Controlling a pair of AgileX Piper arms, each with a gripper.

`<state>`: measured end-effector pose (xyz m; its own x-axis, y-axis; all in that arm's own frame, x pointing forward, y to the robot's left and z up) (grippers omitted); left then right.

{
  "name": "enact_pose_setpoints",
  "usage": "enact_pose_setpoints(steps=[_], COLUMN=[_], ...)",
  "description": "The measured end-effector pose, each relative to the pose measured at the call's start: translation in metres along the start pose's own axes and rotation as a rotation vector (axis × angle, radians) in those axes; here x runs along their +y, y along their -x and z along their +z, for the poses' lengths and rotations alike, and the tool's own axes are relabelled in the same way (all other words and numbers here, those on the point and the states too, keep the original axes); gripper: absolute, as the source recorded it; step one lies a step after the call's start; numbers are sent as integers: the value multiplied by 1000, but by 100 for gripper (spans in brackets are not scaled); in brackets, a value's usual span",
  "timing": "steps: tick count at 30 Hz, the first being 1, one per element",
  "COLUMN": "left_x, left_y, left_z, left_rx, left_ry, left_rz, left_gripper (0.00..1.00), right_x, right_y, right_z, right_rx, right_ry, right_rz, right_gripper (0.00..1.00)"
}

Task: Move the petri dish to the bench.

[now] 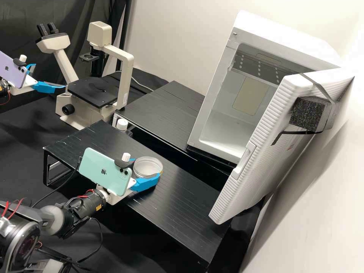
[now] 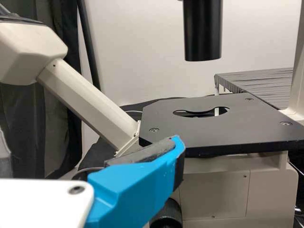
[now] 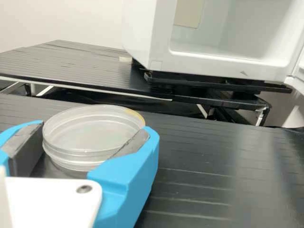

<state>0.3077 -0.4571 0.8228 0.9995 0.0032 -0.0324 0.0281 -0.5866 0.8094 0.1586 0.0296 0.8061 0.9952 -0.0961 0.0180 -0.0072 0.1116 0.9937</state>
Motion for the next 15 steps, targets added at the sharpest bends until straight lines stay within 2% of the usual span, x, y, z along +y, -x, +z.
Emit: enact_pose_setpoints(steps=[5,11,13,15], left_x=[0,0,0,0], left_y=[0,0,0,0], left_z=[0,0,0,0], left_rx=[0,0,0,0], left_ry=[0,0,0,0], left_rz=[0,0,0,0], left_gripper=[100,100,100,100], right_x=[-1,-4,-2,-1], right_y=[1,2,4,8], right_z=[-1,-3,-6,-9], right_rx=[-6,-9,-3,-1], right_ry=[-12,17,37,34], right_rz=[-3,-5,19,41], right_gripper=[100,100,100,100])
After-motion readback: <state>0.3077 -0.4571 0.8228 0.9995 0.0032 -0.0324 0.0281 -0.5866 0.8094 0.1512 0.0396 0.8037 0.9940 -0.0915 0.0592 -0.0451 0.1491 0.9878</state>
